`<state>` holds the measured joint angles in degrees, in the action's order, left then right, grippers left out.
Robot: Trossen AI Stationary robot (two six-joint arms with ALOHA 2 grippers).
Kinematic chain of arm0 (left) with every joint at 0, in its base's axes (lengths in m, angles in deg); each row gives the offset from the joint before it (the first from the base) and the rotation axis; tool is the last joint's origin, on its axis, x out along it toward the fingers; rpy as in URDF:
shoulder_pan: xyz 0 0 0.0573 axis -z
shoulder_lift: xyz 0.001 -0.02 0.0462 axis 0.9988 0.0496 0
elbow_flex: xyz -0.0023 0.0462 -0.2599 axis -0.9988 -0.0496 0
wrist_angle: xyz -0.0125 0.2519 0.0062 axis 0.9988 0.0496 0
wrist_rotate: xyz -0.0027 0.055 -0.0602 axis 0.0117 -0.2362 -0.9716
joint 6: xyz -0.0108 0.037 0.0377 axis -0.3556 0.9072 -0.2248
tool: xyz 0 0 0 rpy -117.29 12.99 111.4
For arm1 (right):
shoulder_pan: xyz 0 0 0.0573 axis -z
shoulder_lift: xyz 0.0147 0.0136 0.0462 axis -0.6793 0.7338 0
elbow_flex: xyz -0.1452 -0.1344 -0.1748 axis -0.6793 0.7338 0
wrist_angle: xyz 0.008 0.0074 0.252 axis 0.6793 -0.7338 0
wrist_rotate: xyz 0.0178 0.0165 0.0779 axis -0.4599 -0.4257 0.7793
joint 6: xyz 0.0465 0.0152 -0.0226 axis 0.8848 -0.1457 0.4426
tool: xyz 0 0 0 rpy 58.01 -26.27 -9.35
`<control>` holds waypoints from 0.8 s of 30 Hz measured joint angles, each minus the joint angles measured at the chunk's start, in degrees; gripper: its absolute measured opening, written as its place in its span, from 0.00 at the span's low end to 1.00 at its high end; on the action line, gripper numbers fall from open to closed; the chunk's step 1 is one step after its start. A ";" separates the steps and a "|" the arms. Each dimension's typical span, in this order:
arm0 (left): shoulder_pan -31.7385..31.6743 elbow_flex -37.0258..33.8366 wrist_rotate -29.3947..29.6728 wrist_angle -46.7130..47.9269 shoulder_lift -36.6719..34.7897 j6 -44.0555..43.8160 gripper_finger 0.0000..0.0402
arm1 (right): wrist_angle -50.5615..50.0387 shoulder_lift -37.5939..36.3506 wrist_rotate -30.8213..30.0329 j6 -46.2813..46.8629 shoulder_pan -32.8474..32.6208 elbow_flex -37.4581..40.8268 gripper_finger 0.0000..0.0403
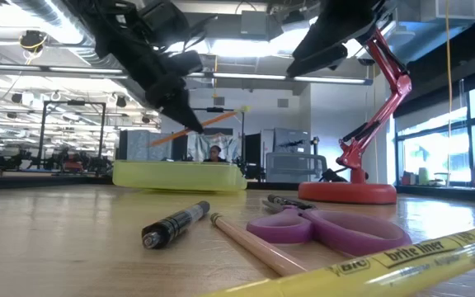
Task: Pick & place school supplies into a supply box
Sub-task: Put the orange pencil into the yellow supply box
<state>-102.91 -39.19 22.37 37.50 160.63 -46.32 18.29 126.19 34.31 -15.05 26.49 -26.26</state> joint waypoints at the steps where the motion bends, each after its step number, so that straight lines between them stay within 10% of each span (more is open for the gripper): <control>1: -0.73 0.24 0.05 1.52 0.00 0.54 0.04 | -0.42 0.00 0.02 0.06 -0.23 0.00 0.48; 24: -8.21 0.39 -6.46 3.61 10.02 -3.57 0.04 | -1.87 0.00 -0.17 1.41 -0.47 0.00 0.48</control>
<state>-111.12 -38.80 15.91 41.11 170.66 -49.90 16.42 126.19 34.13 -13.63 26.02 -26.26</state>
